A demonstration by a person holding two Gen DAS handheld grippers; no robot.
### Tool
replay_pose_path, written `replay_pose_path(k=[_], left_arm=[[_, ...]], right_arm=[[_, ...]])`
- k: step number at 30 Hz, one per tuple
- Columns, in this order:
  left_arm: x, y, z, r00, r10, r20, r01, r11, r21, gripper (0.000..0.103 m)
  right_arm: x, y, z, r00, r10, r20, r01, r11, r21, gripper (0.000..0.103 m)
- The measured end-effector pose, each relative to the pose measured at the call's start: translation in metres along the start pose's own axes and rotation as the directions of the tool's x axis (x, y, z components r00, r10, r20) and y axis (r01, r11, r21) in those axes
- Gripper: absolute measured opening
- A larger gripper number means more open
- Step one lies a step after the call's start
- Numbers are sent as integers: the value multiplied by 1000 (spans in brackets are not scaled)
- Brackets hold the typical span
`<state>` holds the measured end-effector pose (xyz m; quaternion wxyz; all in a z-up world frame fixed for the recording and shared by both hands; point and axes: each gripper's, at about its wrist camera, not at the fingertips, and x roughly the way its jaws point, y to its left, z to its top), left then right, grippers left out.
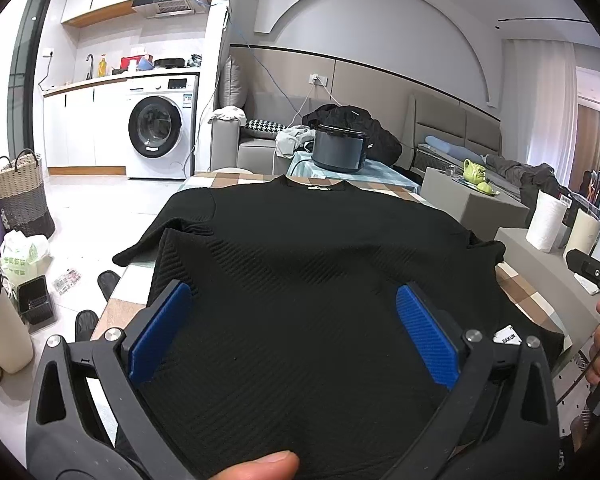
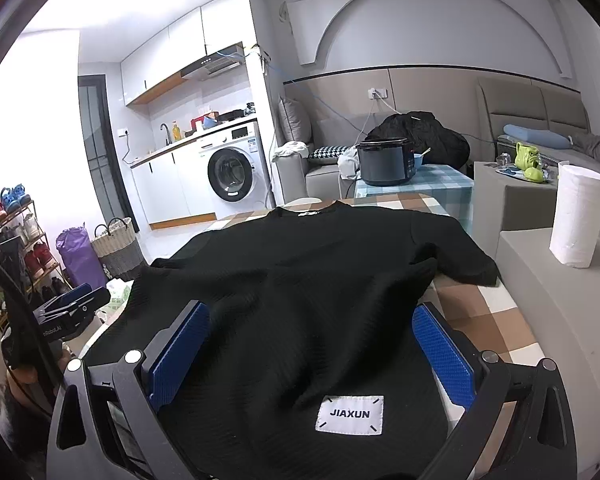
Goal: Fold small clothes
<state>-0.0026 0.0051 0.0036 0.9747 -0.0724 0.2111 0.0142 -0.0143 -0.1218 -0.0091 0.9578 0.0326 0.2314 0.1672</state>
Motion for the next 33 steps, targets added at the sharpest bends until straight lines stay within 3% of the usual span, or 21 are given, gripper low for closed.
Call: replay_pose_path(k=[33], left_arm=[[-7,-1,3,1000,-8,9,8,1000,-1,102]], right_arm=[[0,0,0,1000,6,1,-6,1000,10,103]])
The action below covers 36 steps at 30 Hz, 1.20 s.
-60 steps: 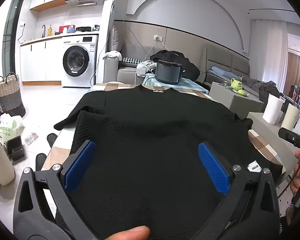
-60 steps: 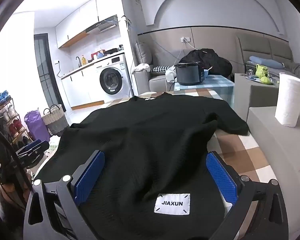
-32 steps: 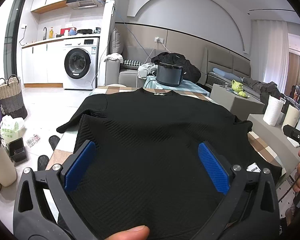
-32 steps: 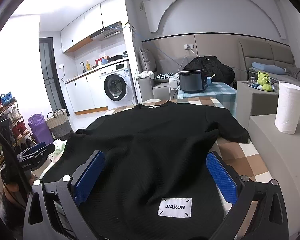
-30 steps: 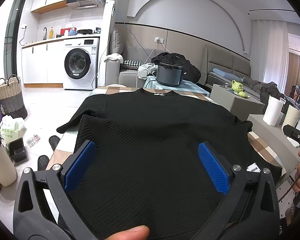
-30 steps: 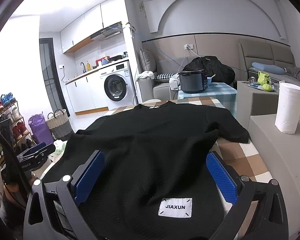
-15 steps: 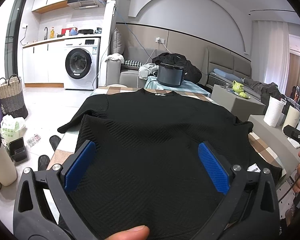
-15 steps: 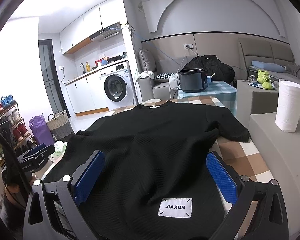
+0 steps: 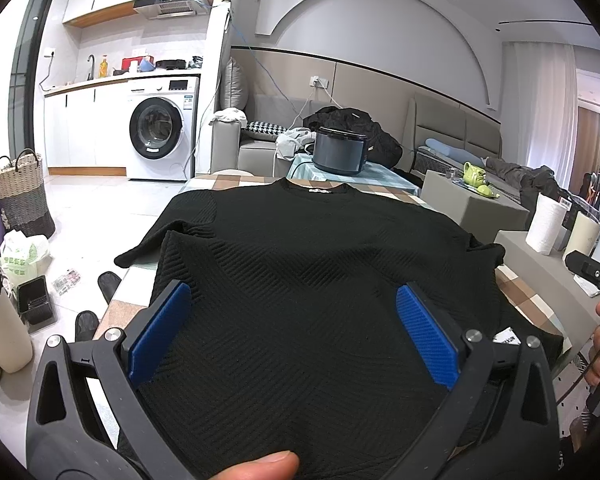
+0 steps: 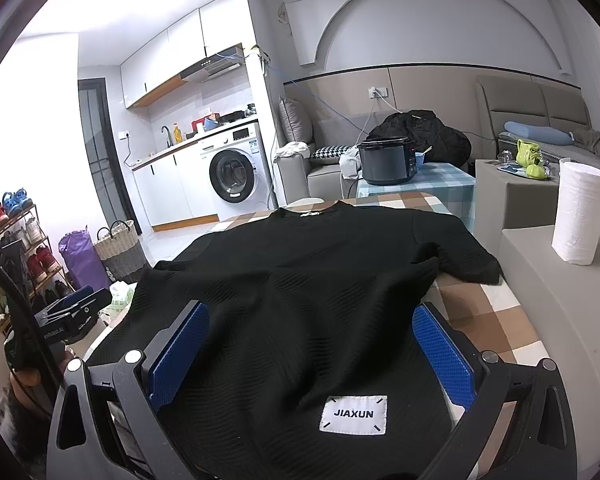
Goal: Fold small clothes
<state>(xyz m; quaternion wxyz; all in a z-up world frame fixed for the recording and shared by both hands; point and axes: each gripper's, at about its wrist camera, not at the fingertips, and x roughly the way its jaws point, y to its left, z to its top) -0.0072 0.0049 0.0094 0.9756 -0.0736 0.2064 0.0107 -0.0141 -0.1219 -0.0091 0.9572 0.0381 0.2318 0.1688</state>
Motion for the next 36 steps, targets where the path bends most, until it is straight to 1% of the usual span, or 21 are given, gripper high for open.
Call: replay_pose_path(k=[2,3,6,30,36], left_arm=[[-1,0,2,1000,3,2,-3,1000,3,102],[-5,3,10,1000,6,5,-6,1000,4,102],[-6,3,12,1000,6,6,-6,1000,1,102],[-7,2,12,1000,8,7,-8,1000,2,102],[-9,2,14,1000,4,10,-4,1000,2,102]], right_arm=[[0,0,0,1000,2,0,-2,1000,1,103],[-1,0,0,1000,2,-1,-2,1000,1,103],[-1,1,-1,1000,3,-2,-3,1000,2,103],[3,5,1,1000,19,-8,-19,1000,11,103],[4,5,3,999,32,-15,-32,999,40,103]])
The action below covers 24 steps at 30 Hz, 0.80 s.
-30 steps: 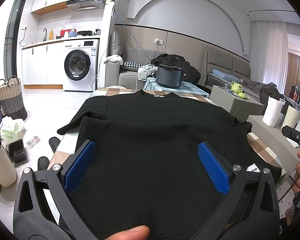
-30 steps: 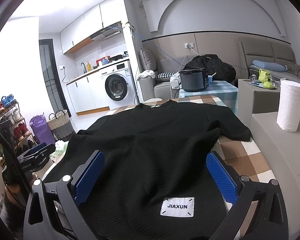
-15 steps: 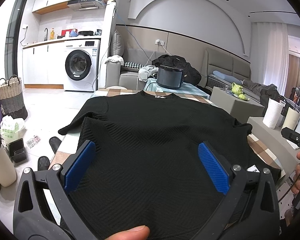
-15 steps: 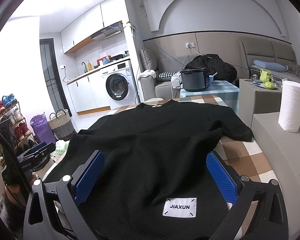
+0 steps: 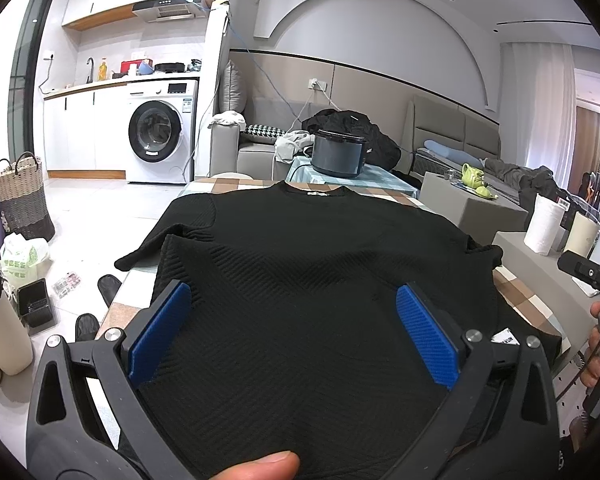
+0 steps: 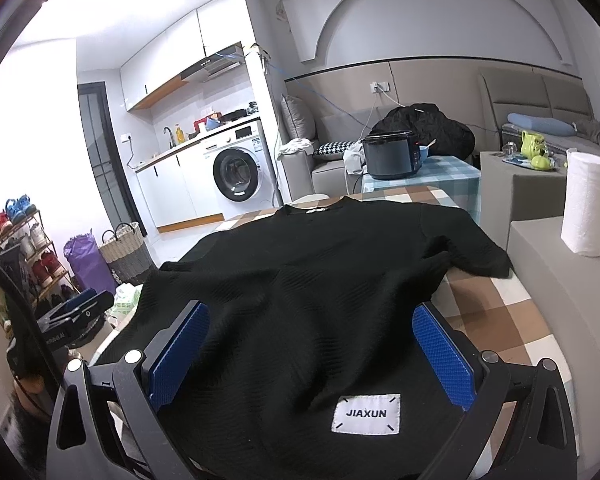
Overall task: Fold small clothes
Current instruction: 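Grasp the sweater hem with the right gripper and lift it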
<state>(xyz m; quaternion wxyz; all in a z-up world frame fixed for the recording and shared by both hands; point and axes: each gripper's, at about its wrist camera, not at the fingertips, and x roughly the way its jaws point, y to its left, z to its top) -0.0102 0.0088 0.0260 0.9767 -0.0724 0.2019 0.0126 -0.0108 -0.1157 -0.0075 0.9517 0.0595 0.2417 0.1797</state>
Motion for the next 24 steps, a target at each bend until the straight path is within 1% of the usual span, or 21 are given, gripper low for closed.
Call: replay_pose_path(k=[3,6,8,10,13,15,17,19,24], left_arm=[[-1,-1,2,1000,0,-4,0,1000,-3,102],[0,1,5,1000,-16,-7,16,1000,-21,102],[0,3,11,1000,-20,1,20,999,-32,102],[1,6,17,1000,-10,11,11,999,-37,102],[5,9,26,1000,-12,18,13,999,-46,102],[8,12,36,1000,-8,22,9,999,-45,102],[10,13,45,1000,4,24,-3,999,-37,102],[15,16,54,1000,23,15,-22,999,-36,102],[35,34,75,999,32,-12,-33,997,-63,102]], right_arm=[[1,1,5,1000,-5,-3,5,1000,21,103],[2,1,10,1000,-5,-1,5,999,36,103],[2,1,13,1000,-13,11,13,999,43,103],[3,-2,15,1000,3,25,-4,999,54,103],[11,-13,23,999,35,-1,-35,992,122,103],[18,-21,29,999,44,-26,-39,986,162,103],[28,-31,35,998,24,-57,-13,980,197,103],[35,-40,40,997,-18,-71,34,973,230,103],[52,-60,57,993,-45,-110,74,957,280,103]])
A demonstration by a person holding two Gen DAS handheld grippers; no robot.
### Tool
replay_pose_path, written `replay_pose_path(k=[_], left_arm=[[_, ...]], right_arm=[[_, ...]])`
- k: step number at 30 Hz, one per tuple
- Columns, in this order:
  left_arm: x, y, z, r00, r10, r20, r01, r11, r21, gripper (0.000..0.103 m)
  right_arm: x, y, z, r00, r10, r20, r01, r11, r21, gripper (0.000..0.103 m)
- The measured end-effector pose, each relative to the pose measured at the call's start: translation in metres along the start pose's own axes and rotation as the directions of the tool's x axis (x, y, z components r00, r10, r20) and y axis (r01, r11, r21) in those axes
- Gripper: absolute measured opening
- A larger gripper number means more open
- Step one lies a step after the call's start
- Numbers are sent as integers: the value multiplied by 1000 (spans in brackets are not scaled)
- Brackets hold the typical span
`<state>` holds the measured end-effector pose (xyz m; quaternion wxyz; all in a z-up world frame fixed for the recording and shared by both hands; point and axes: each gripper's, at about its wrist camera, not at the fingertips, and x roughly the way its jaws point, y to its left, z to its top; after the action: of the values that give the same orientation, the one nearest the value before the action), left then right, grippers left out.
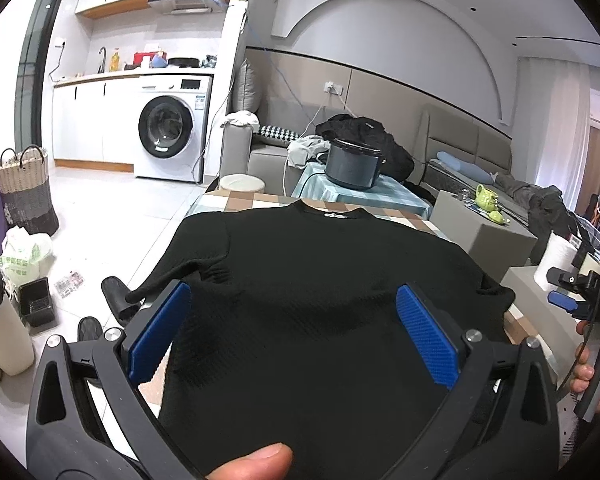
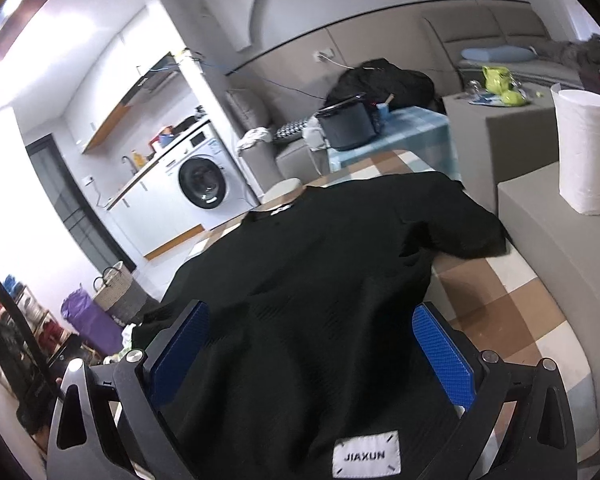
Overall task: Fold small clothes
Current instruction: 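Grasp the sweater hem with the right gripper and lift it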
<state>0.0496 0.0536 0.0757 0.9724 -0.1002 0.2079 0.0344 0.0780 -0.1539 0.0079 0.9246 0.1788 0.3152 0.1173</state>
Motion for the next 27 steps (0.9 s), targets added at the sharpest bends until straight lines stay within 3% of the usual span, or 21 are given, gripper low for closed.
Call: replay_pose_path(k=[8,11,15,18,27], left_arm=[[51,30,27,998,48,-41,-48,999,-3,102],[72,40,35,997,65,-49,-65,998,-10,102],[102,57,40,994,81,-68,-84,995,-45,102],[133,71,45,990,102,-98,-109,992,-69,102],[192,92,42,983,116,-141,-129,988,-88,102]], right_arm=[[25,-28,42,1000,5,-27,0,985,173,103],[39,-61,56,1000,19,-18,-12,946,323,102],[63,-117,58,996,-49,-70,77,869,488,92],[77,-149,58,992,-76,-99,119,823,556,90],[110,-186,60,981,-103,-162,183,761,623,88]])
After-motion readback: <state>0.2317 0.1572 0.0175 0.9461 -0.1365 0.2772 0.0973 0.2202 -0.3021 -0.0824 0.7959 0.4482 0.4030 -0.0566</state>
